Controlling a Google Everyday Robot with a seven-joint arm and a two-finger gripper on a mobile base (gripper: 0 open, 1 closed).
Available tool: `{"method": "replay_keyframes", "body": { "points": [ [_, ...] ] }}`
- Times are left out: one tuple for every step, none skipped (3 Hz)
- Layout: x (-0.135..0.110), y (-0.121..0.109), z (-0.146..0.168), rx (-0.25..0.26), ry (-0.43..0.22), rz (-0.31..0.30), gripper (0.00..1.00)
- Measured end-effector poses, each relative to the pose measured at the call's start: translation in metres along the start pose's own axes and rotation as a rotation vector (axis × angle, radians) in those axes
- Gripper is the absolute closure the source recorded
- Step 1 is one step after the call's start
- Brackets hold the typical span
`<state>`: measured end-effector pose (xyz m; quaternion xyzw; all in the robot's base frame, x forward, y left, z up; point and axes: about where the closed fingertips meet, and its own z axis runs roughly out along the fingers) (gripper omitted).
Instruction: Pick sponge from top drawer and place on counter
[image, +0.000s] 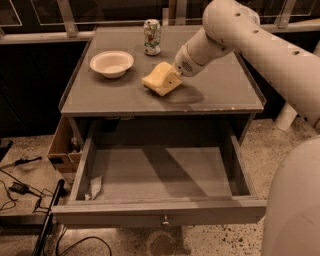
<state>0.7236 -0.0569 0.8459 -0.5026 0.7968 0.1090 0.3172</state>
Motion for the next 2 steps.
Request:
{"method": "replay_keyframes", "body": {
  "points": [
    [-0.0079,-0.0049,-0.0044,0.002,0.008,0.019,0.0],
    [-0.0079,-0.0049,-0.0044,0.002,0.008,0.019,0.0]
  ]
}}
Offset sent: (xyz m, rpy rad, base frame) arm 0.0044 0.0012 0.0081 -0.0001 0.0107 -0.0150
